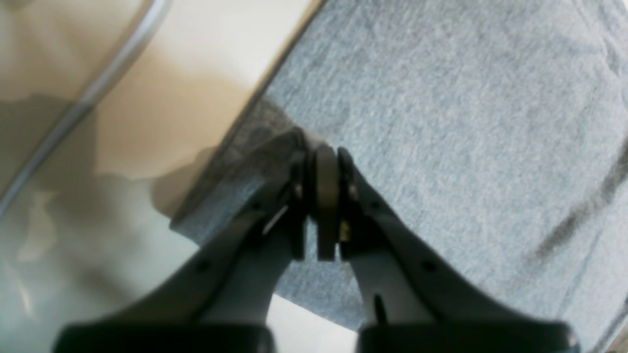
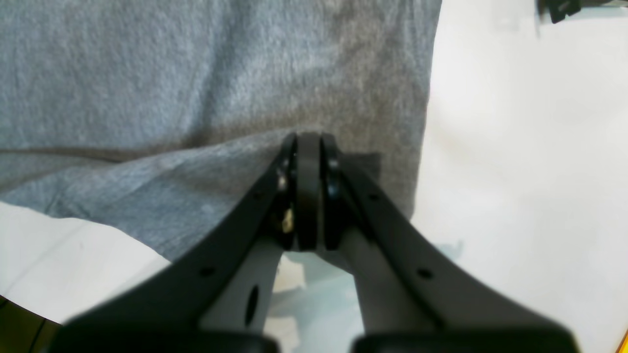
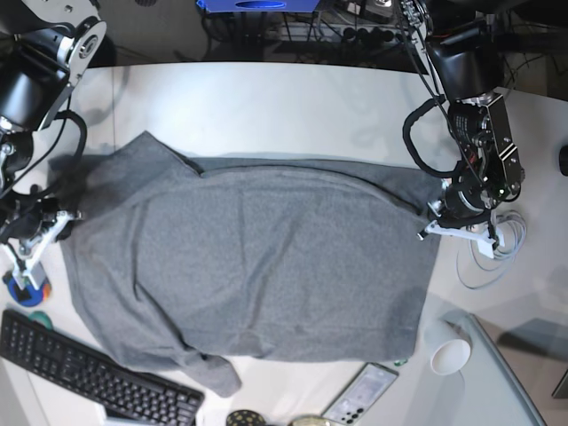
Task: Layout the t-shirt on the table in an organized manner, then fold the t-shirt properly
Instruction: 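Lower both arms and drag the held edge slightly toward the hem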
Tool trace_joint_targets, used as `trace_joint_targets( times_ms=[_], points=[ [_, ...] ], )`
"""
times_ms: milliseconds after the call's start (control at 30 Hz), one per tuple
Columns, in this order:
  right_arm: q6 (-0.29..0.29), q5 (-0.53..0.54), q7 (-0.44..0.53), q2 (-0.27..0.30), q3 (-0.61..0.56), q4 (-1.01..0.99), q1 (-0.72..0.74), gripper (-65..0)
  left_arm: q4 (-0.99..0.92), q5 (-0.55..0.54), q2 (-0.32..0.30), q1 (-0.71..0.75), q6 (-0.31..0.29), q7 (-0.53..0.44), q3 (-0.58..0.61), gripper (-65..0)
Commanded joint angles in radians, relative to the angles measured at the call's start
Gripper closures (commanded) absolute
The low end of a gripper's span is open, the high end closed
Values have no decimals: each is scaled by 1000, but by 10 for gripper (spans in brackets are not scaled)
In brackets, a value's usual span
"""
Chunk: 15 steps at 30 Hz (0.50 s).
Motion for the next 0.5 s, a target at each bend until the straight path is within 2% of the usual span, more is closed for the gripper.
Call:
trace_joint_targets(
  times_ms=[0, 233, 467],
  points=[
    [1, 11, 15, 21, 2, 22, 32, -6, 23, -3, -6, -21, 0, -15, 1, 0],
    [1, 11, -25, 17, -4, 91, 57, -6, 102, -3, -6, -18, 3, -12, 1, 0],
    [1, 10, -33, 17, -7, 91, 69, -18, 73, -1, -5, -35, 3, -10, 13, 0]
  ],
)
